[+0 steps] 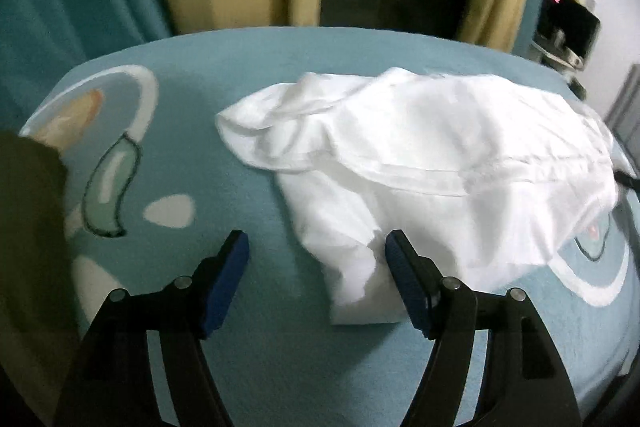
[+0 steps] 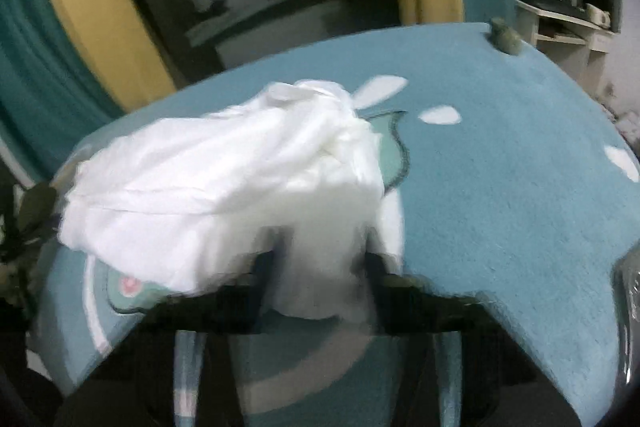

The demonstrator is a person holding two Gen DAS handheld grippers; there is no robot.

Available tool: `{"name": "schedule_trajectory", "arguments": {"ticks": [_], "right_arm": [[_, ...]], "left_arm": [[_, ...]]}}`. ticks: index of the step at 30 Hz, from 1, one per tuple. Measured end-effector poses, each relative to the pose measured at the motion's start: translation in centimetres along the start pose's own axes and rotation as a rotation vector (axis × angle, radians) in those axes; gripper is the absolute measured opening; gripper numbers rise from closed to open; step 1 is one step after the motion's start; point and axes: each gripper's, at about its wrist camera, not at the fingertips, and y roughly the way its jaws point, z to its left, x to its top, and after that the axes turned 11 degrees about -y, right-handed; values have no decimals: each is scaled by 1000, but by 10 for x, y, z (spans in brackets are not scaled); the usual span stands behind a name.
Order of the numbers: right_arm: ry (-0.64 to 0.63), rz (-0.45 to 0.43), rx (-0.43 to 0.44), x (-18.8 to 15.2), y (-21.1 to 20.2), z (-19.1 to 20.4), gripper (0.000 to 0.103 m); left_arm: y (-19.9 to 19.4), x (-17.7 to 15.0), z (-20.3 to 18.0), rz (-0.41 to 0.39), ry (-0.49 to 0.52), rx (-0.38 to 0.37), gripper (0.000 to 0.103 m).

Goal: Fold large clothes

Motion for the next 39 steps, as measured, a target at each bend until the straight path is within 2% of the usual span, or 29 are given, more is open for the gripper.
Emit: {"name": "schedule_trajectory", "arguments": {"ticks": [1, 2, 3, 4, 6, 11, 17, 20, 22, 24, 25, 26, 28, 30, 32, 35, 39], "right_arm": [[-4, 3, -13, -1, -2, 2, 7], [-16, 3, -26, -3, -5, 4, 7], [-29, -2, -38, -5, -12, 7, 7], [-37, -8, -43, -7, -18, 9, 7], [-44, -26, -63, -12, -35, 19, 6], [-50, -11, -94, -30, -54, 25, 6], [-47, 53, -111, -64, -72, 29, 6], [-68, 119, -115, -84, -71, 32, 7], [-93, 124, -126, -90, -77, 34, 12], [-127, 133, -169, -84, -79, 36, 25], [-161, 139, -222, -79, -80, 39, 38], [-207, 131, -283, -72, -82, 44, 46], [-281, 85, -322, -60, -85, 52, 46], [-335, 25, -295, -46, -86, 65, 49], [-389, -1, -250, -34, -79, 80, 56], [-537, 18, -187, -29, -56, 112, 56], [-770, 49, -219, -36, -25, 149, 56]], "left_arm": [[-1, -3, -5, 3, 29, -26, 50], [-5, -5, -10, 7, 47, -48, 12], [-8, -7, -13, 14, 58, -57, 8], [-15, -10, -16, -2, 69, -30, 7], [-28, -13, -17, -16, 62, -37, 6], [-69, -28, -18, -26, 49, -65, 6], [-93, -63, -18, 63, 67, -87, 7], [-95, -78, -13, 111, 68, -111, 8], [-96, -80, -11, 106, 84, -82, 19], [-105, -74, -13, 53, 96, -63, 54], [-114, -68, -15, 5, 100, -68, 58], [-119, -63, -18, -25, 107, -85, 59], [-127, -54, -28, -67, 143, -130, 59], [-125, -49, -45, -75, 208, -155, 59], [-114, -50, -62, -49, 286, -169, 59], [-96, -59, -84, -11, 406, -195, 59], [-69, -66, -94, 61, 446, -173, 59]]}}
